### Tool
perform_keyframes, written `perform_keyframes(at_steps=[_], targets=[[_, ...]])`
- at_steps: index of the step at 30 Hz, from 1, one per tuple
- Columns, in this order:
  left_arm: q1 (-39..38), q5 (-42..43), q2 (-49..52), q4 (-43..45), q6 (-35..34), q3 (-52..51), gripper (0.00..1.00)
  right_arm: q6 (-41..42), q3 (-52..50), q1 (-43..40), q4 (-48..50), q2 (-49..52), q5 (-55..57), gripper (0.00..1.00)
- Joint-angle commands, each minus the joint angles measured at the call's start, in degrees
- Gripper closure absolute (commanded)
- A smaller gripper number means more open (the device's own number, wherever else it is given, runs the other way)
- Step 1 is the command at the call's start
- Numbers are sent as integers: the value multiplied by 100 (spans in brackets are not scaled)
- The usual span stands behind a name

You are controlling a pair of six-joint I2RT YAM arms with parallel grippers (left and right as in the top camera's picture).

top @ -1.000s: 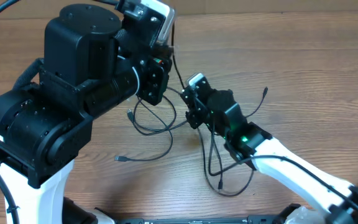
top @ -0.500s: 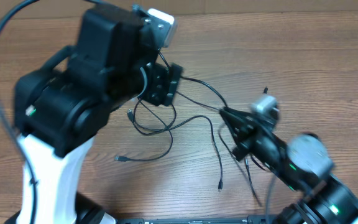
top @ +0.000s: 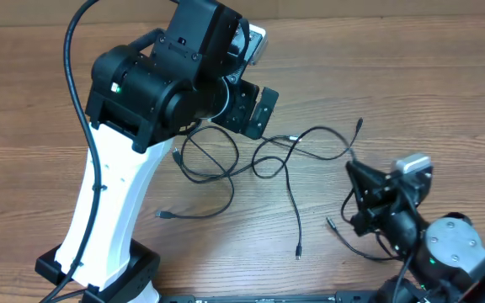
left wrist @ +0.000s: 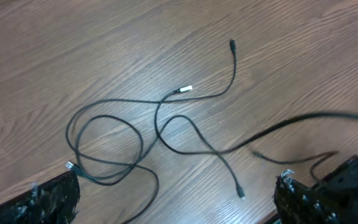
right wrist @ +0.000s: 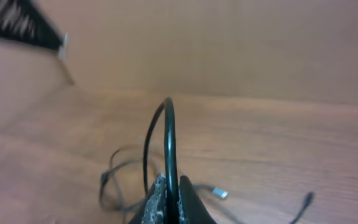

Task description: Untangle cables

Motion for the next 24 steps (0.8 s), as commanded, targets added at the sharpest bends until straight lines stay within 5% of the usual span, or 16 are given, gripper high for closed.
perform_keyframes(at_steps=[1,15,24], targets=[[-39,103,-31,-11,-334,22,0,-140,699,-11,66,-22,1001,96],[-39,98,-28,-11,-470,22,0,-2437,3681,-11,55,1561,3314,96],[-39,57,-28,-11,-470,22,0,-3978,4129,-363,761,2507,4568,96]])
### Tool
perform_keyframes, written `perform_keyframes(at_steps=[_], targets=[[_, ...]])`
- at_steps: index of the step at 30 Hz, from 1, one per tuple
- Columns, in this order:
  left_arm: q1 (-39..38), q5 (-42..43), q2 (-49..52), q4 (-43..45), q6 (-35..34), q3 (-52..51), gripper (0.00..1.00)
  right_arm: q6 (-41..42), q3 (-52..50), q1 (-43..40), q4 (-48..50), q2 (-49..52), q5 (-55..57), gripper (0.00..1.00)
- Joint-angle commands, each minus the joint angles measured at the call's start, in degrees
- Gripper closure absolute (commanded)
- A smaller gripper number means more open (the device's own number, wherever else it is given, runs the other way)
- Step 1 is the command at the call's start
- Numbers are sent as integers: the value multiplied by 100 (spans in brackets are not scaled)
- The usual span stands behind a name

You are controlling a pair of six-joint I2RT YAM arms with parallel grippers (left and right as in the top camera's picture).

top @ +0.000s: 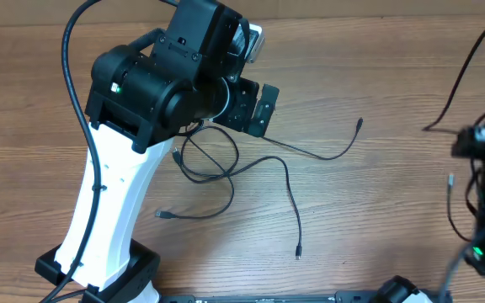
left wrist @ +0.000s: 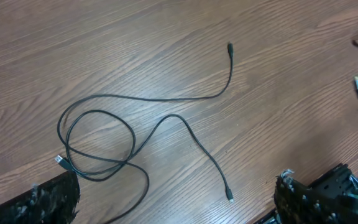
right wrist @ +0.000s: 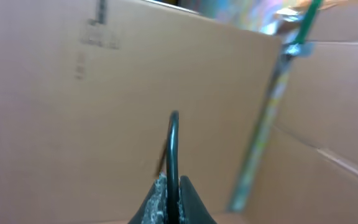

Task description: Untangle cables

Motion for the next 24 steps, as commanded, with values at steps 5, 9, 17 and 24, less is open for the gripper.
perform_keyframes(at_steps=[5,9,17,24], targets=[[-39,20,-28,-11,-98,22,0,-916,122,-2006,892,610,-87,96],[-39,20,-28,-11,-98,22,0,-710,122,-3348,874,1095,-568,96],[-39,20,-28,-11,-98,22,0,251,122,-5591,879,2302,-1947,96],[-39,20,-28,-11,-98,22,0,-271,122,-6719,1827,2881,-1967,96]])
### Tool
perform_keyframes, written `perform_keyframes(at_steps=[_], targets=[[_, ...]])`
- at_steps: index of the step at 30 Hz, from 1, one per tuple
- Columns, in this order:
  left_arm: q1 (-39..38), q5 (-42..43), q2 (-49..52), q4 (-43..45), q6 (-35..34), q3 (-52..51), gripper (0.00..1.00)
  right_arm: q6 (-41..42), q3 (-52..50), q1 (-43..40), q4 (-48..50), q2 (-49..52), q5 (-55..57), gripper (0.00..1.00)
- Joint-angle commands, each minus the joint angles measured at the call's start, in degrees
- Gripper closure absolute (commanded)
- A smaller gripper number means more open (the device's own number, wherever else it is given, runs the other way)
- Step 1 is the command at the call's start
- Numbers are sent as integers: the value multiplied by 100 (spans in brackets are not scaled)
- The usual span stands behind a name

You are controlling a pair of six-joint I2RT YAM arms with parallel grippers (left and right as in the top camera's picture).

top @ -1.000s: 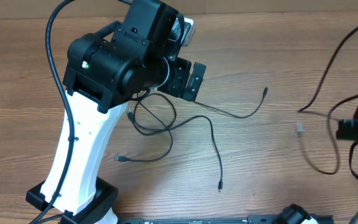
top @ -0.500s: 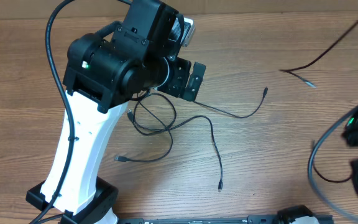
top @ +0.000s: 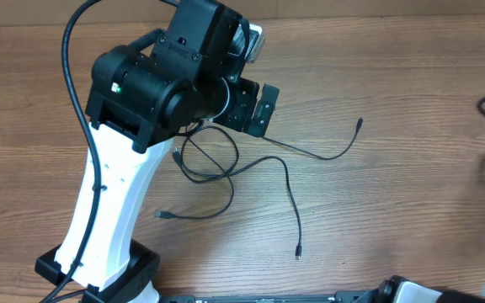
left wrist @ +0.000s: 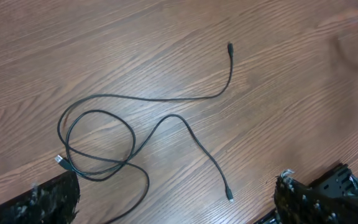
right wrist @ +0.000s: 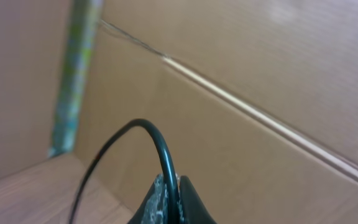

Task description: Untangle cables

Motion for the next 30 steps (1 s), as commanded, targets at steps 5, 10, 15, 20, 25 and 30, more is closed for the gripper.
perform_keyframes(at_steps=[5,10,15,20,25,30], targets=[[-39,20,-28,-11,-98,22,1,-203,105,-1008,339,398,-166,96],[-39,20,-28,-11,-98,22,1,-68,90,-1587,-286,881,-498,96],[-39,20,-28,-11,-98,22,0,990,90,-2365,-859,1491,-667,96],[-39,20,-28,-11,-98,22,1,1958,90,-3121,-1412,2098,-1873,96],[-39,20,-28,-11,-98,22,1,2144,90,-3480,-1598,2610,-3289,96],[-39,20,-28,-11,-98,22,0,2142,101,-3436,-1467,2653,-3460,11]])
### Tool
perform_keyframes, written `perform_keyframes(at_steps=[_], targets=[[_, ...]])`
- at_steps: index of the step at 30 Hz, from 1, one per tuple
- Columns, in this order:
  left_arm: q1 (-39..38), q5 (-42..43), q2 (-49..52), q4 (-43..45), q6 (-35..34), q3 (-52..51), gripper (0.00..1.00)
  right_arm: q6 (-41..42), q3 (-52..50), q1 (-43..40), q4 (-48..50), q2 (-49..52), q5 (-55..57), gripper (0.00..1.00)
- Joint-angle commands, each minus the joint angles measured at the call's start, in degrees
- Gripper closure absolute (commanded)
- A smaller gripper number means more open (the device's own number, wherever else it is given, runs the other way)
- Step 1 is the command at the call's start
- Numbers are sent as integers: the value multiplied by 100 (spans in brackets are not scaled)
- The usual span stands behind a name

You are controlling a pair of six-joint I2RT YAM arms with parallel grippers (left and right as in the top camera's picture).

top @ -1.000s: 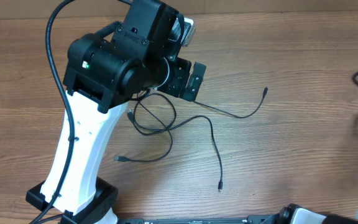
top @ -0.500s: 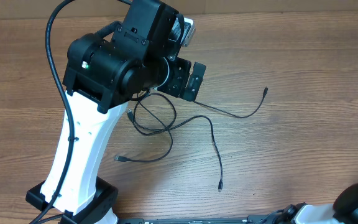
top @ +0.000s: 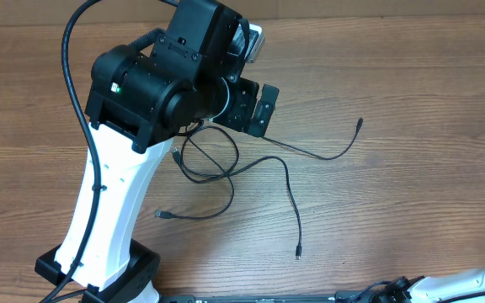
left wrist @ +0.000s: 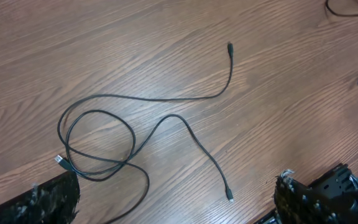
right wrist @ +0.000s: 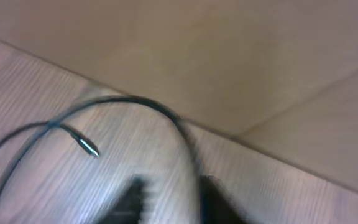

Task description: Untangle cables

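Observation:
Two thin black cables (top: 213,162) still lie looped together at the table's middle, seen again as the loops (left wrist: 98,146) in the left wrist view. Their loose ends reach right (top: 359,124) and towards the front (top: 298,251). My left gripper (top: 255,108) hangs open above the loops, its fingers (left wrist: 55,199) wide apart. A third black cable (right wrist: 123,106) lies on the wood at the far right, its plug (right wrist: 89,147) free. Only bits of this cable show in the overhead view. My right gripper (right wrist: 176,199) is blurred, fingers apart, just behind that cable.
The left arm's white and black column (top: 116,168) stands at the table's left. Brown cardboard walls (right wrist: 229,50) close off the far right side. The table's front edge (top: 268,296) runs along the bottom.
My right gripper was shut on the cable, held up against the cardboard. Now it is low over the wood with its fingers apart, and the cable lies in front of it. The left arm has not moved.
My right gripper was first shut on a cable that still crossed the tangle at the middle. Then that cable was clear of the tangle and held high at the right. After that it was carried past the right edge, and now it lies on the wood there.

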Motion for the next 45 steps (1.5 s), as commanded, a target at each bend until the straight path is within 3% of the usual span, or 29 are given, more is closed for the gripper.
perform_keyframes(at_steps=[1,6,12,15,19,25,34,40,45], targets=[[-39,20,-28,-11,-98,22,1,140,116,101,140,-107,-490,0],[-39,20,-28,-11,-98,22,0,782,387,118,-251,-201,-4,0],[-39,20,-28,-11,-98,22,1,1711,1117,109,-1475,-382,964,0],[-39,20,-28,-11,-98,22,0,2559,1641,109,-2387,-481,1429,0],[-39,20,-28,-11,-98,22,1,3112,2140,118,-3187,-610,1379,0],[-39,20,-28,-11,-98,22,0,3108,2345,354,-3676,-1213,343,0],[-39,20,-28,-11,-98,22,1,2732,2343,1956,-3901,-2817,-2190,0],[-39,20,-28,-11,-98,22,1,2308,2343,3342,-5149,-2986,-2218,0],[-39,20,-28,-11,-98,22,0,2140,2339,3974,-5823,-3029,-2131,0]])
